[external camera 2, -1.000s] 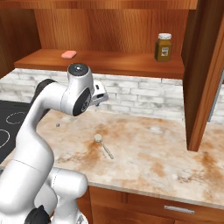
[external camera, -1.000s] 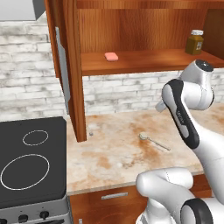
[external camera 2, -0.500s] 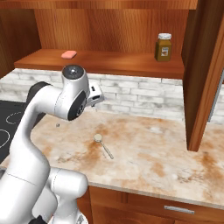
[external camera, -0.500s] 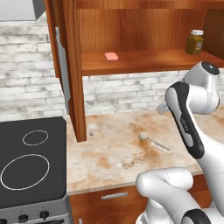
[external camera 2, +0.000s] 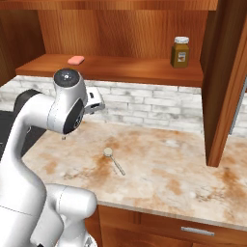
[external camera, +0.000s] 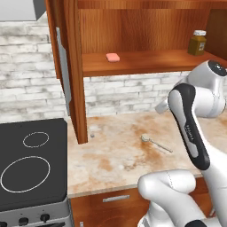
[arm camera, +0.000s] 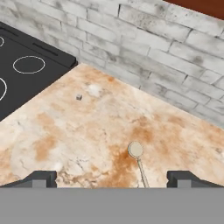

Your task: Pick the bar soap and dish brush from the cabinet and place them on the counter.

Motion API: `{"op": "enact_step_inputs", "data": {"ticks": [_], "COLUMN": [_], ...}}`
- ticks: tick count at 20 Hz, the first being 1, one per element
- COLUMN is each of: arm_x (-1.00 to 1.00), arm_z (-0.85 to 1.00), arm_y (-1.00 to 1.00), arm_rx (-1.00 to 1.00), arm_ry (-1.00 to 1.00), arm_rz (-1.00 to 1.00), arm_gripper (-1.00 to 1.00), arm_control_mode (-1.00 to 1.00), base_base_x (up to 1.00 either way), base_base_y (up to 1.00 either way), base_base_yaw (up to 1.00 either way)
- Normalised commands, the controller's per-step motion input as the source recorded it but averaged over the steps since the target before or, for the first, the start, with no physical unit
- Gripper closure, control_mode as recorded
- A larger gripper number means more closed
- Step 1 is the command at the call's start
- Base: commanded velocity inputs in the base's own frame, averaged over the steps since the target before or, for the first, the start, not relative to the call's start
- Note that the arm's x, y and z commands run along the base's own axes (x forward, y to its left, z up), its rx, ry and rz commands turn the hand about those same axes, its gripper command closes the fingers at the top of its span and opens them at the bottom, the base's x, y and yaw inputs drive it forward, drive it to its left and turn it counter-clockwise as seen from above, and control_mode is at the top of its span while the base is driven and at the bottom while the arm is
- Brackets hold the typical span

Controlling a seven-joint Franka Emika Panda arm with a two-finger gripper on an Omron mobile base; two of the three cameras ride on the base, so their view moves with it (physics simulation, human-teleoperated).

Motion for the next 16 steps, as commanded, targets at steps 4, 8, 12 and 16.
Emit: {"op": "enact_step_inputs", "data": {"ticks": [4, 8, 12, 16], "arm_x": [-0.27, -0.16, -0.02, 0.0], "arm_z": [0.24, 0.19, 0.19, 0.23], "arm_y": [0.17, 0.1, 0.17, 0.23], "arm_rx": [0.03, 0.0, 0.0, 0.0], "arm_ry": [-0.06, -0.04, -0.07, -0.09], "arm_rz": [-0.12, -0.16, -0.16, -0.13], "arm_gripper": [-1.0, -1.0, -1.0, -1.0], "arm_control_mode": [-1.0, -1.0, -1.0, -1.0], "base_base_x": [0.0, 0.0, 0.0, 0.0], "base_base_y": [0.0, 0.0, 0.0, 0.0], "base_base_yaw": [0.0, 0.0, 0.0, 0.0]}}
